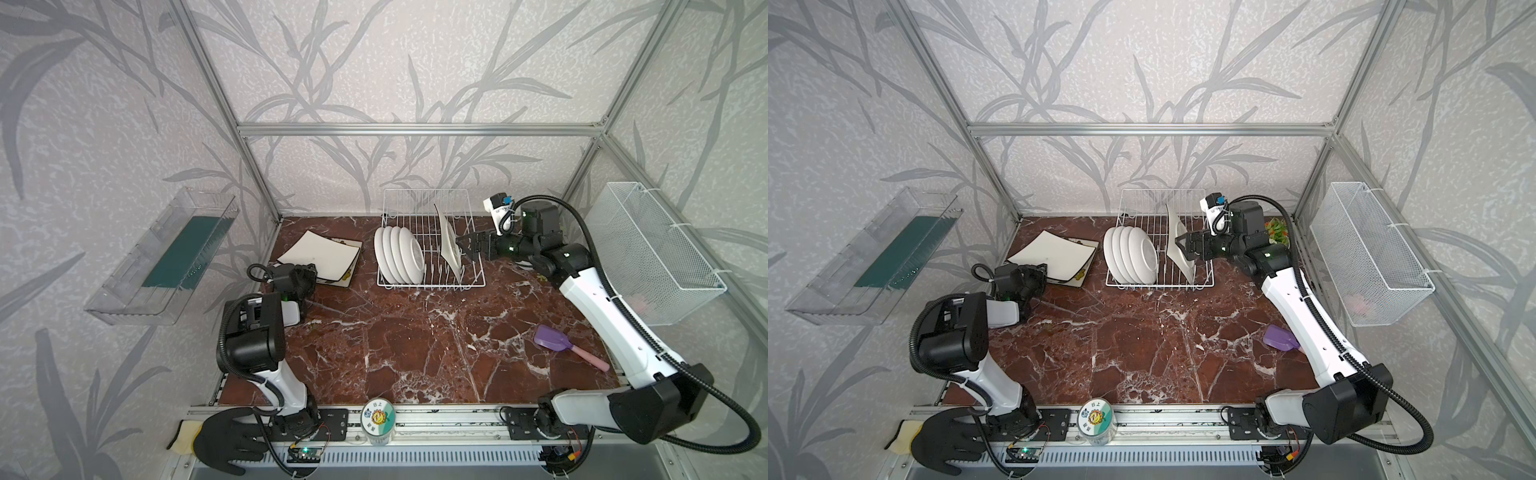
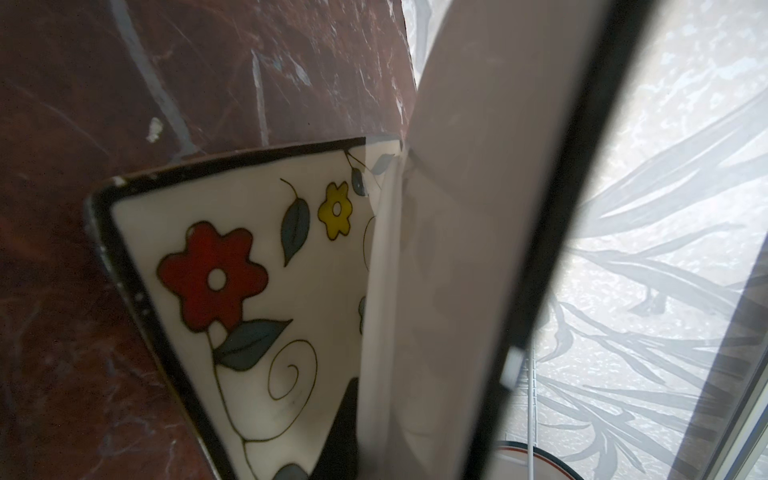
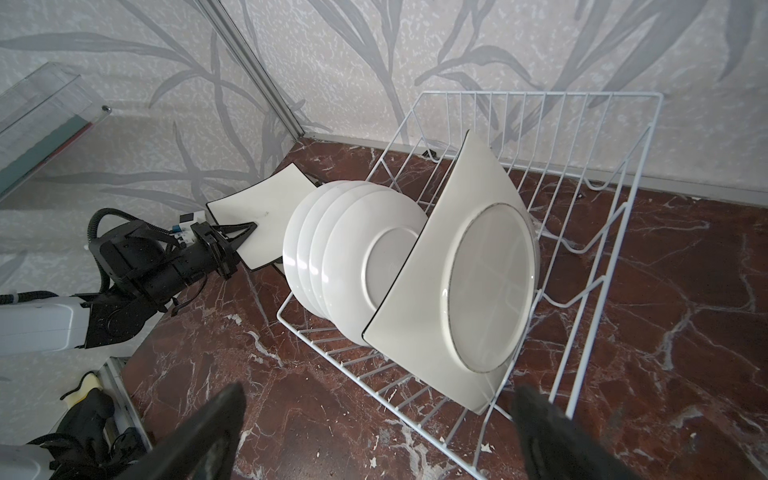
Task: Unload the plates from the dish rack
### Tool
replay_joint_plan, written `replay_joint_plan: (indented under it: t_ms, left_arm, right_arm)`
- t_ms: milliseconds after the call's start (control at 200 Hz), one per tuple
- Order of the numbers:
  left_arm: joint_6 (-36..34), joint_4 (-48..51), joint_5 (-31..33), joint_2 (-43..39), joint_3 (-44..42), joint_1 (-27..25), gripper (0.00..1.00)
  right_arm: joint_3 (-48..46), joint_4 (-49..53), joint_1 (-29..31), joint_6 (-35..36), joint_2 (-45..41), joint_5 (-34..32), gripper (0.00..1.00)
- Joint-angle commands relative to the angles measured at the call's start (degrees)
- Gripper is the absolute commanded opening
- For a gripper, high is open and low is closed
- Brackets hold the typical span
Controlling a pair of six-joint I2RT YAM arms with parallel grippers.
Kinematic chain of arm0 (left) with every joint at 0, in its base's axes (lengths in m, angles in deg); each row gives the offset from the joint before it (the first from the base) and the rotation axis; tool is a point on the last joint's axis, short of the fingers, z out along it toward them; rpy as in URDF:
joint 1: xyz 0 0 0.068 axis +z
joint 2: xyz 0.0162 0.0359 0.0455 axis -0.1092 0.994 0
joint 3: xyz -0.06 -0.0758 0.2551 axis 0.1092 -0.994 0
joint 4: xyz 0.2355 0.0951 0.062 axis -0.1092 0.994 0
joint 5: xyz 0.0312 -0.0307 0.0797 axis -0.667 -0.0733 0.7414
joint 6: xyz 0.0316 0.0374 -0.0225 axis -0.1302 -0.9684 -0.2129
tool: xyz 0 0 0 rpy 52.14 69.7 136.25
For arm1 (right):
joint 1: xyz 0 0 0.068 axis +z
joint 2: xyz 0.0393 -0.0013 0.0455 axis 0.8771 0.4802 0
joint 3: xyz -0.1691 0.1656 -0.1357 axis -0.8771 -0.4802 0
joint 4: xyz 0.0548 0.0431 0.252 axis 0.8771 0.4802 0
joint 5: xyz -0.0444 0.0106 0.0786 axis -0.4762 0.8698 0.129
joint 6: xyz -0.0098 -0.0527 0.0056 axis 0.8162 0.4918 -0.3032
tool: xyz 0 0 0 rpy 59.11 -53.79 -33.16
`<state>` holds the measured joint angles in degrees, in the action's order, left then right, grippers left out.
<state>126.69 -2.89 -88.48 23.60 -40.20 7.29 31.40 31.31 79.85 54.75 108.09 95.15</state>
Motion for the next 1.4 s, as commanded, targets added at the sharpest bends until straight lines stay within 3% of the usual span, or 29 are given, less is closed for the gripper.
replay_joint_plan:
  t_ms: [0, 500, 885, 1395]
  left_arm:
    - [1.5, -8.6, -1.8, -0.9, 1.9, 0.3, 0.0]
    - [1.9, -3.3, -3.1, -1.0, 3.1, 0.3, 0.07]
    - [1.7, 0.9, -3.9, -1.3, 4.3, 0.3, 0.27]
    - [1.3, 6.9, -4.8, -1.5, 5.2, 0.3, 0.37]
  right_arm:
    - [-0.6, 0.4, 0.3, 0.3, -1.6, -0.1, 0.99]
    - [-0.5, 0.7, 0.4, 0.3, -0.9, 0.2, 0.99]
    - [-0.6, 0.9, 0.4, 0.4, -0.6, 0.2, 0.99]
    - [-0.2, 1.3, 0.4, 0.3, 0.3, 0.7, 0.99]
